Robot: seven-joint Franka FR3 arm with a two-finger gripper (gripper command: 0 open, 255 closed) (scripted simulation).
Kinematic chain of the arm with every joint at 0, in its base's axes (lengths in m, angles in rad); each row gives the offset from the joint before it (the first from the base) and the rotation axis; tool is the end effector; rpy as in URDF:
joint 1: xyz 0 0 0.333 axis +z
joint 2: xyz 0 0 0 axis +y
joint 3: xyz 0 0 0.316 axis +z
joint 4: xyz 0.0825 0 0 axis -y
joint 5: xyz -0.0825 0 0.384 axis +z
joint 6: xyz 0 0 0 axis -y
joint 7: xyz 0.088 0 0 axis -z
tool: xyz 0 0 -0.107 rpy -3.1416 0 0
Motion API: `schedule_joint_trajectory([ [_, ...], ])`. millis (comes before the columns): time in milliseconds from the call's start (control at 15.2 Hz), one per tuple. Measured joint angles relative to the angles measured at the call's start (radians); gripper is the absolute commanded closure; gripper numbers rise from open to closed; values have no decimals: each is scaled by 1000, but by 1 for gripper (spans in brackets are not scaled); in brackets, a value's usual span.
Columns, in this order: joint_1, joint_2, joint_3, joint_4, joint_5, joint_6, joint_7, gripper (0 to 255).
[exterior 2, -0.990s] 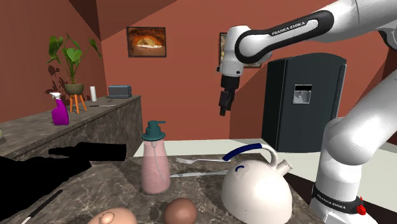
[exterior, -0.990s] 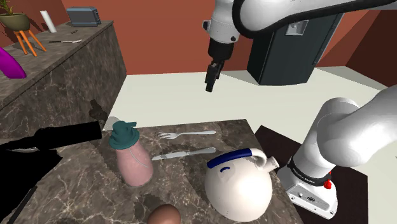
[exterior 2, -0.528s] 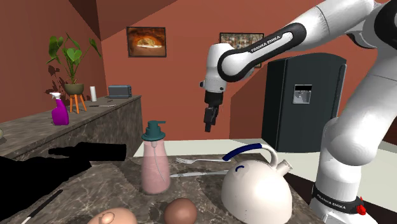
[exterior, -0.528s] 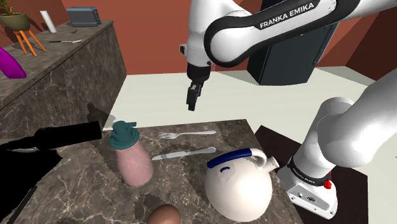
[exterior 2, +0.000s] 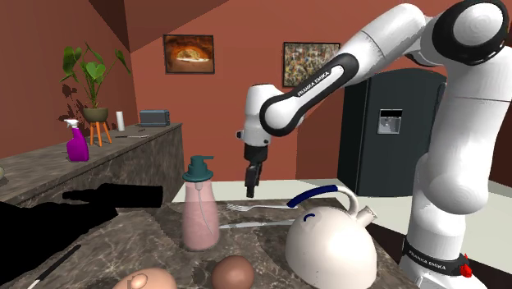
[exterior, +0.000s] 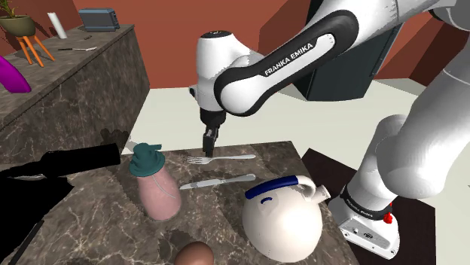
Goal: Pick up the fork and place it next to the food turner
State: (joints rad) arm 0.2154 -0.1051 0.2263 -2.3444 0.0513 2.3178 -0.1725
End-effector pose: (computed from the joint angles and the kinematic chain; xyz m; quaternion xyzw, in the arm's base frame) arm 0.4492 0.2141 0.3815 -0.9575 -0.2860 -0.0367 0.0127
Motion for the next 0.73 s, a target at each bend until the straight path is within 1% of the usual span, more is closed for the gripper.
schedule_joint_trajectory([
  [198, 11, 61, 15, 17, -10, 38, 9, 0],
  [528, 13, 109, 17, -2, -24, 104, 18, 0],
  [726, 13, 126, 17, -5, -29, 123, 21, 0],
])
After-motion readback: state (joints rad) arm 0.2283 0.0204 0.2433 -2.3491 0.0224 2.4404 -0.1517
